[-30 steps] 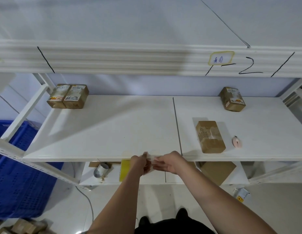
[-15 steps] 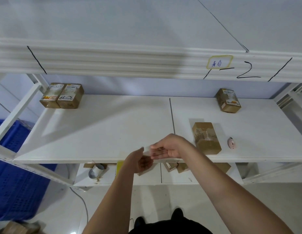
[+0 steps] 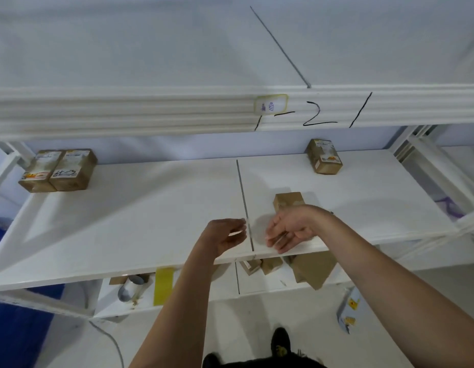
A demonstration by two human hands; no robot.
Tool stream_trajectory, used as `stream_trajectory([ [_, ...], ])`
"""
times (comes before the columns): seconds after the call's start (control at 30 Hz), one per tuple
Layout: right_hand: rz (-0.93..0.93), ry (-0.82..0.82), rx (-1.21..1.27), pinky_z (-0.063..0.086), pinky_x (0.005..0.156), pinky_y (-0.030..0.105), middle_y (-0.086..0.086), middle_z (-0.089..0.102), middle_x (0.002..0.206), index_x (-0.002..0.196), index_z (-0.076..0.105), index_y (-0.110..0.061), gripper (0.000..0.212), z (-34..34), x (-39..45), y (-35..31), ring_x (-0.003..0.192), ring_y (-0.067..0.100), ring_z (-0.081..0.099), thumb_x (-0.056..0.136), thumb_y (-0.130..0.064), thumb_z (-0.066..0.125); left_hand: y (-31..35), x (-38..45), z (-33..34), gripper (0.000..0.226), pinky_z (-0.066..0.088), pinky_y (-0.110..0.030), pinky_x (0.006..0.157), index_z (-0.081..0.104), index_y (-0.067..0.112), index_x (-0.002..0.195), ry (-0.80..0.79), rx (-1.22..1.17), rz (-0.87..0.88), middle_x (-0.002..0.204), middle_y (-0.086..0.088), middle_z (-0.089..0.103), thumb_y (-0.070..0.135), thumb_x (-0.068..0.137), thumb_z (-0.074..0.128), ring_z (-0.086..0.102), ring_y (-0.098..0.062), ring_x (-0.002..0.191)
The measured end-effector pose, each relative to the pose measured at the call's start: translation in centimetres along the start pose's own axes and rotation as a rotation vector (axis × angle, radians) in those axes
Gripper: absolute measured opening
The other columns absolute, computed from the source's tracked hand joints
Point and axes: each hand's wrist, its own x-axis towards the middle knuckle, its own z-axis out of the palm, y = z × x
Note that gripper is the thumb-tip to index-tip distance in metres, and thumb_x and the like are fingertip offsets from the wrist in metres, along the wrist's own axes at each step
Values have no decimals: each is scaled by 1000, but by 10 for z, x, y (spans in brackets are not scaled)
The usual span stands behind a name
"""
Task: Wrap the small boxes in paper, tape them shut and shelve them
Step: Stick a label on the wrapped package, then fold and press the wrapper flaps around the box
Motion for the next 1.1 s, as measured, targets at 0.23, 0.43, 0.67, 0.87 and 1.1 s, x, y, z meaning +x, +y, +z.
stream_trajectory([
  [0.23, 26, -15, -46, 61, 87, 42, 13, 75, 93, 115, 65, 3, 29, -67, 0, 39, 86, 26, 72, 89, -7, 74, -4, 6, 60, 8, 61, -31, 67, 76, -4, 81, 94, 177, 174, 95, -19, 74, -9, 84, 71, 68, -28, 78],
  [0.43, -7, -83, -20, 56, 97, 42, 8, 76, 106, 106, 66, -9, 20, -130, 4, 65, 89, 23, 68, 89, -13, 75, -9, 10, 109, 5, 61, -31, 73, 77, -4, 85, 144, 266, 276, 96, -22, 75, -7, 83, 73, 70, -26, 80],
  [0.67, -27, -23, -57, 55, 98, 48, 12, 72, 118, 109, 72, -12, 25, -174, 11, 72, 103, 30, 66, 85, -15, 80, -22, 13, 145, 7, 63, -36, 77, 75, -7, 91, 240, 193, 322, 93, -20, 74, -8, 87, 69, 69, -27, 80],
  [0.87, -171, -9, 111, 56, 97, 49, 17, 73, 95, 102, 72, -5, 13, -187, 19, 76, 89, 30, 69, 91, 2, 68, -27, 15, 158, 5, 62, -37, 77, 74, -8, 88, 324, 72, 329, 76, -16, 70, -9, 84, 73, 67, -24, 72],
  [1.1, -155, 73, 316, 56, 97, 44, 19, 71, 97, 108, 64, 5, 22, -190, 31, 86, 92, 28, 68, 88, 3, 72, -26, 21, 157, 9, 63, -36, 74, 74, -8, 89, 374, 79, 277, 84, -19, 72, -4, 81, 77, 69, -29, 76],
])
